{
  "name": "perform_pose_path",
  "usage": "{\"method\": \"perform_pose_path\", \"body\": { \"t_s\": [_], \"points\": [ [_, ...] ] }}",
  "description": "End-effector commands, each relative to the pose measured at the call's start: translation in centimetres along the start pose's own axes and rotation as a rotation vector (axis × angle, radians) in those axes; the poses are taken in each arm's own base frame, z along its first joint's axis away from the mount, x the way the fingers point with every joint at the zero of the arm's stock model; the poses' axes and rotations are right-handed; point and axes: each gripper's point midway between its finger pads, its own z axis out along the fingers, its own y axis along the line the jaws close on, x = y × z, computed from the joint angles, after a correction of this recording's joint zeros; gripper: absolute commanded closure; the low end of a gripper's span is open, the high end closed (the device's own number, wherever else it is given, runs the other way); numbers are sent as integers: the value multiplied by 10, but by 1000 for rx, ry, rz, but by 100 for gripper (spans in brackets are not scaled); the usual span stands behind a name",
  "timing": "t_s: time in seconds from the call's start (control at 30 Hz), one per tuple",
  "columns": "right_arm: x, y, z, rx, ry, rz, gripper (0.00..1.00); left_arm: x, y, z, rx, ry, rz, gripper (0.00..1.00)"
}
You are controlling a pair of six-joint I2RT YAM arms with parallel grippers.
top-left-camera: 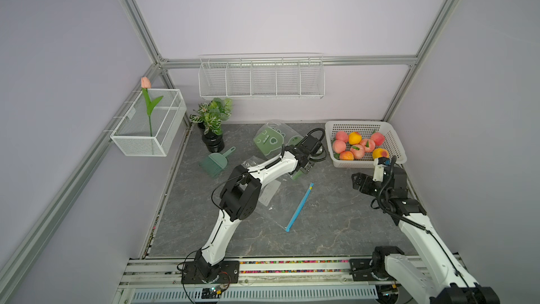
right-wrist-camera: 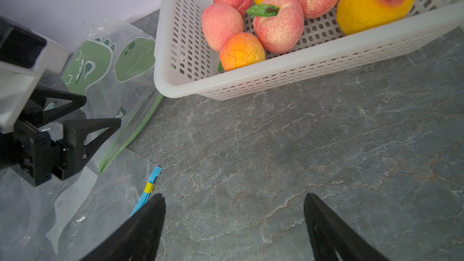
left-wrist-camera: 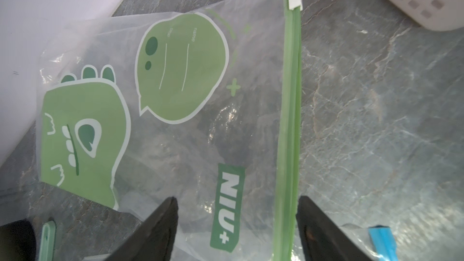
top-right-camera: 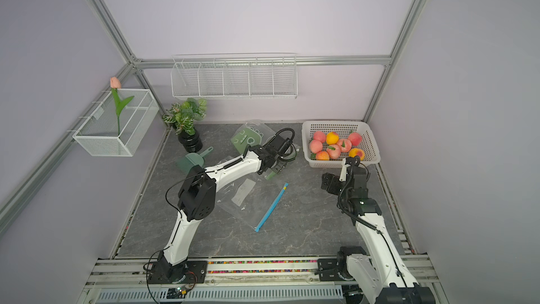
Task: Place the peach in a zip-top bag and seal the zipper
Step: Open the zipper of the food storage bag at the center of the board.
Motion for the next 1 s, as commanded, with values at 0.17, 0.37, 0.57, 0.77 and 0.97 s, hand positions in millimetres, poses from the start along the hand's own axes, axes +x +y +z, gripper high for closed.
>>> {"method": "perform_pose_path", "body": {
  "t_s": [0.17,0.37,0.57,0.77,0.97],
  "points": [
    [3,0,2,2,12,27,11,-5,-5,10,-84,19,78,23],
    [4,-1,3,6,19,30,11,-6,-8,13,-75,12,74,23],
    [6,-1,3,7,23,34,11,-1,-11,24,-86,30,81,23],
    [6,-1,4,3,23,38,11,3,-13,33,-102,46,89,25],
    [8,-2,5,6,31,37,11,3,-13,41,-114,47,94,33]
  ]
}}
